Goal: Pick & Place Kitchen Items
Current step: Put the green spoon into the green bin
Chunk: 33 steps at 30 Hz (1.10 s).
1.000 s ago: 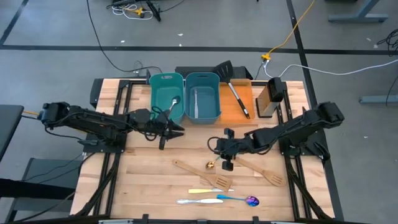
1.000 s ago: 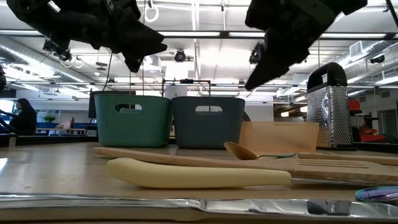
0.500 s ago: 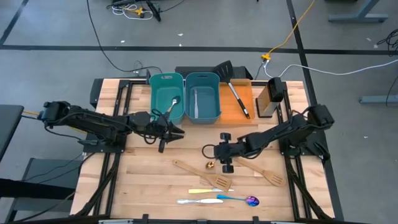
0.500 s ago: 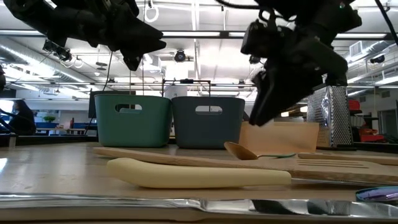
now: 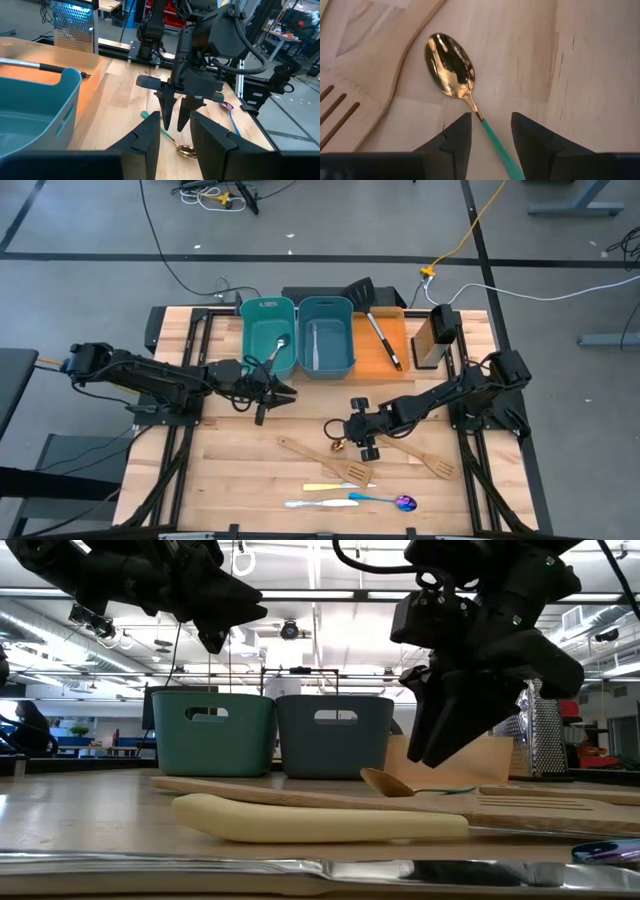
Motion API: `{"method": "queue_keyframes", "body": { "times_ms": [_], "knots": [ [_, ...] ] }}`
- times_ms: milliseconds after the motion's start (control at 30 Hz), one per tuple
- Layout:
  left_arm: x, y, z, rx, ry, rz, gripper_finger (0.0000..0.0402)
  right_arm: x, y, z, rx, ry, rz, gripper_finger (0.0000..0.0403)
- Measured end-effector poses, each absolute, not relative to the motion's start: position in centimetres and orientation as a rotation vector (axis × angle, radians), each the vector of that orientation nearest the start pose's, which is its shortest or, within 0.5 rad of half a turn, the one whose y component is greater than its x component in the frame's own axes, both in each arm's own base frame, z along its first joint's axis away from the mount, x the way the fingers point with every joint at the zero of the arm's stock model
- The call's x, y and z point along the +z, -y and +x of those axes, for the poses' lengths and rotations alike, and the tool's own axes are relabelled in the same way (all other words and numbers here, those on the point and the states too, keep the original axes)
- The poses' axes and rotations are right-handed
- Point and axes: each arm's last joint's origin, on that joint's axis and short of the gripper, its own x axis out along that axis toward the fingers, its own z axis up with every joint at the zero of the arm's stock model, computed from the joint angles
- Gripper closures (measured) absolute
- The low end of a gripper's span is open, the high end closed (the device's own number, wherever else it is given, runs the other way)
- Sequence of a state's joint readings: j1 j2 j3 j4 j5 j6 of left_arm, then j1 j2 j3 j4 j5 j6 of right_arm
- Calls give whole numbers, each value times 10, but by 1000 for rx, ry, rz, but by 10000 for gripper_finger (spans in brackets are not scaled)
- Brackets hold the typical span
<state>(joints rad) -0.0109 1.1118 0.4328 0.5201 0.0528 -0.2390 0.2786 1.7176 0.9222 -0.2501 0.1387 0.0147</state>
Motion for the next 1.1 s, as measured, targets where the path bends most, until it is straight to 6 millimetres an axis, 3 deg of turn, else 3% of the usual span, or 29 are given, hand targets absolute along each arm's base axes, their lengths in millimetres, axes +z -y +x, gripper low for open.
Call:
{"method": "queue_keyframes", "body": {
  "times_ms": [567,800,1100],
  "knots": [
    [218,4,227,-45,-166,-242,287,147,-84,310,119,-1032,-204,252],
    [218,4,227,-45,-166,-242,287,129,-86,314,122,-1067,-217,252],
    [218,4,227,-45,-167,-242,287,120,-87,317,125,-1074,-233,252]
  ]
}}
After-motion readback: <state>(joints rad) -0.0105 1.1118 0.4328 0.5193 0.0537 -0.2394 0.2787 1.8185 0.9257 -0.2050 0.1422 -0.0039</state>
